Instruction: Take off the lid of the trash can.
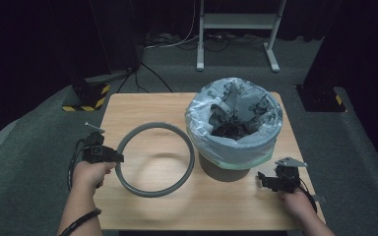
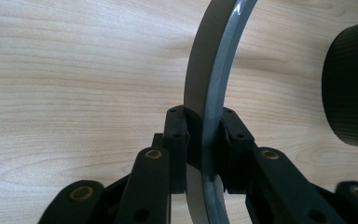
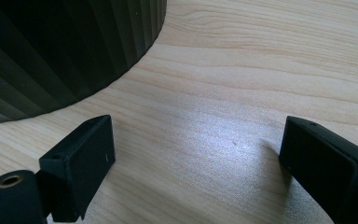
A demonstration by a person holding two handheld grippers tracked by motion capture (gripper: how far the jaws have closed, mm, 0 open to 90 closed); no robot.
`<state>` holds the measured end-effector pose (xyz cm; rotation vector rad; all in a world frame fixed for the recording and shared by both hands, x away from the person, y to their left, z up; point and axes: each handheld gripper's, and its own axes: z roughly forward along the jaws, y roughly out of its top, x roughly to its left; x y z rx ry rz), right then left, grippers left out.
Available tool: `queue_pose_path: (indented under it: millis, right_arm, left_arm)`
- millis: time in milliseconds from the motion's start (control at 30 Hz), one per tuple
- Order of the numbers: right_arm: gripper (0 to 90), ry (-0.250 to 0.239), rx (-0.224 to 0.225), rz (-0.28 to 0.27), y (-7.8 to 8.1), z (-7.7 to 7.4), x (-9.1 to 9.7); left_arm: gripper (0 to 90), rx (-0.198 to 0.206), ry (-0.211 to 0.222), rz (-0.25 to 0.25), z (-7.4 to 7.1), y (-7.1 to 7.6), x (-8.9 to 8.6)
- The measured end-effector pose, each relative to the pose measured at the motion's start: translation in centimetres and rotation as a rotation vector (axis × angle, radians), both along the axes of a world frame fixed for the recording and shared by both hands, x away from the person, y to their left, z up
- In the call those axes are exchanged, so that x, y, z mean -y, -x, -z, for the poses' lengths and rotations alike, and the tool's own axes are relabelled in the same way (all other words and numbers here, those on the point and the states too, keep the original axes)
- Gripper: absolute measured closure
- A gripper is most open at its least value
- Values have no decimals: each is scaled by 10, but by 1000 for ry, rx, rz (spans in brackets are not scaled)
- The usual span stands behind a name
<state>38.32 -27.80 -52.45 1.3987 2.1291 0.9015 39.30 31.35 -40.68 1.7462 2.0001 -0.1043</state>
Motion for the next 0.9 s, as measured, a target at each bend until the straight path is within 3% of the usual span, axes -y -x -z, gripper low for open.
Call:
queue_pose_path:
  millis: [300, 333, 533, 900]
  right_arm:
    - [99, 0, 0, -2, 0, 0, 0]
    - [99, -1, 0, -2, 0, 0, 0]
    - [99, 0, -1, -1, 0, 0, 0]
    - [99, 0, 0, -2, 0, 0, 0]
  left_arm:
    - [758, -23, -16, 24, 14, 3, 1]
    - [757, -15, -7, -5, 17, 3, 3]
    - [757, -32, -12, 10, 31, 5, 4]
    - [757, -52, -8, 17, 55, 3, 20]
